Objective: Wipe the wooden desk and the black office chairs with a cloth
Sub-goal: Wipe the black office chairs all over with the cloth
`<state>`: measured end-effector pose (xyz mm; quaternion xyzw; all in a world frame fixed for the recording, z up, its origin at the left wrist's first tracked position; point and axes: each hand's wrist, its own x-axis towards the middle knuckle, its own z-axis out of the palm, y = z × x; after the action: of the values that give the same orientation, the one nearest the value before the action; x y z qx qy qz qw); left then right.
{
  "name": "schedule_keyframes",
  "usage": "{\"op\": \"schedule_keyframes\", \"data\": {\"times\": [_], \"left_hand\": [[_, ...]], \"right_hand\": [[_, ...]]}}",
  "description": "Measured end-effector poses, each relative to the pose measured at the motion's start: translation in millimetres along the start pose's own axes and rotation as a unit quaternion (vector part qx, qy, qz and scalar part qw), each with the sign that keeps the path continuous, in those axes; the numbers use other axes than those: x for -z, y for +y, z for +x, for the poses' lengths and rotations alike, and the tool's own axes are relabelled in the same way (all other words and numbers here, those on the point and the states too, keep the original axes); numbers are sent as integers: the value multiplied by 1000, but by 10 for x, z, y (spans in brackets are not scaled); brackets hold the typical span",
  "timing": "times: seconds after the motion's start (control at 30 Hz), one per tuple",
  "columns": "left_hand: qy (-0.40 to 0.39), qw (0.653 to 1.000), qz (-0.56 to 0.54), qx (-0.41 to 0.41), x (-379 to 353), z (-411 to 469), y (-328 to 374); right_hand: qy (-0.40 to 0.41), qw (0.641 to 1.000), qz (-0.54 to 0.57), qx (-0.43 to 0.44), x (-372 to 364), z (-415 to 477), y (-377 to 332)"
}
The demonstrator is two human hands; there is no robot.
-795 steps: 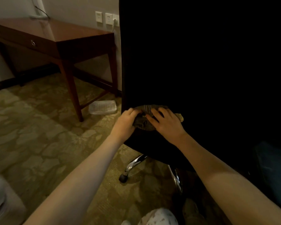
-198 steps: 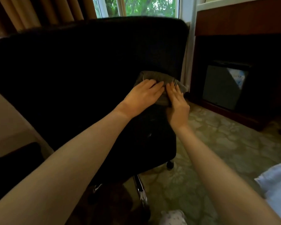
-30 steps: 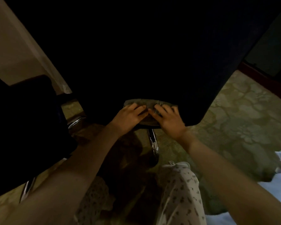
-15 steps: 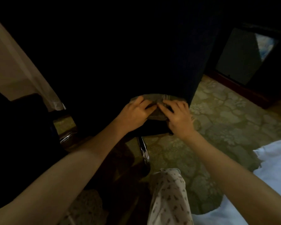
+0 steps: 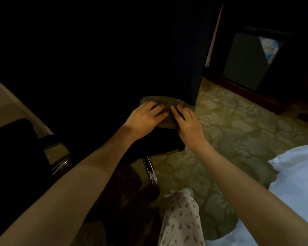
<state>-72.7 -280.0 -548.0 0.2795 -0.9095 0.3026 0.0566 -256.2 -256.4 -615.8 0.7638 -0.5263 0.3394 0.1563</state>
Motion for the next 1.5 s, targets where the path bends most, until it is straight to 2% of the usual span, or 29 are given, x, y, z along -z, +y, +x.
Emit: {"op": "schedule_keyframes", "data": {"times": [0.07, 0.13, 0.17, 0.2, 0.27, 0.3, 0.33, 0.4, 0.53, 0.6, 0.63, 0.7, 0.8, 0.9, 1.07, 1.2, 1.3, 1.4, 1.5], "left_hand": [[33, 999, 15, -20, -200, -97, 17], [11, 1000, -1, -9, -417, -191, 124], [-40, 999, -17, 7, -445, -234, 216], [-100, 994, -35, 24, -489, -280, 300], [-243, 963, -87, 73, -545, -402, 453], [-292, 949, -89, 83, -584, -486, 493], [-303, 945, -91, 87, -598, -551, 489], [-266, 958, -73, 76, -565, -632, 428], [-296, 951, -54, 72, -306, -568, 337], [-239, 967, -55, 74, -157, -460, 334], [-191, 977, -60, 69, -101, -396, 317], [-142, 987, -59, 54, 44, -281, 283], [-62, 996, -58, 36, 259, -53, 274], [20, 999, -40, 6, 524, 215, 258], [82, 997, 5, 10, 768, 604, 107], [45, 999, 17, -18, 610, 686, 21], [24, 998, 27, -60, 279, 578, 55], [19, 996, 19, -82, -58, 408, 131], [-18, 996, 3, -91, -344, 247, 272]], "right_hand": [[-19, 1000, -5, 4, -160, -124, -25], [-72, 997, -18, -11, -290, -216, -34], [-119, 993, -25, -9, -331, -247, -75], [-205, 978, -27, -12, -364, -248, -117], [-398, 917, -26, -23, -433, -314, -274], [-449, 893, -26, -33, -455, -336, -363], [-460, 887, -18, -32, -475, -354, -440], [-448, 893, -20, -27, -444, -340, -543], [-393, 918, -36, -26, -223, -254, -546], [-344, 937, -35, -40, -54, -210, -489], [-301, 953, -33, -35, 42, -198, -454], [-196, 980, -17, -21, 225, -182, -340], [-144, 989, -29, -30, 441, -201, -105], [-54, 998, -22, -33, 652, -153, 105], [78, 994, -44, -64, 932, 192, 330], [43, 995, -47, -72, 750, 291, 397], [-8, 997, -30, -76, 429, 114, 377], [-26, 997, -23, -74, 113, -93, 360], [-55, 995, -13, -78, -169, -315, 344]]}}
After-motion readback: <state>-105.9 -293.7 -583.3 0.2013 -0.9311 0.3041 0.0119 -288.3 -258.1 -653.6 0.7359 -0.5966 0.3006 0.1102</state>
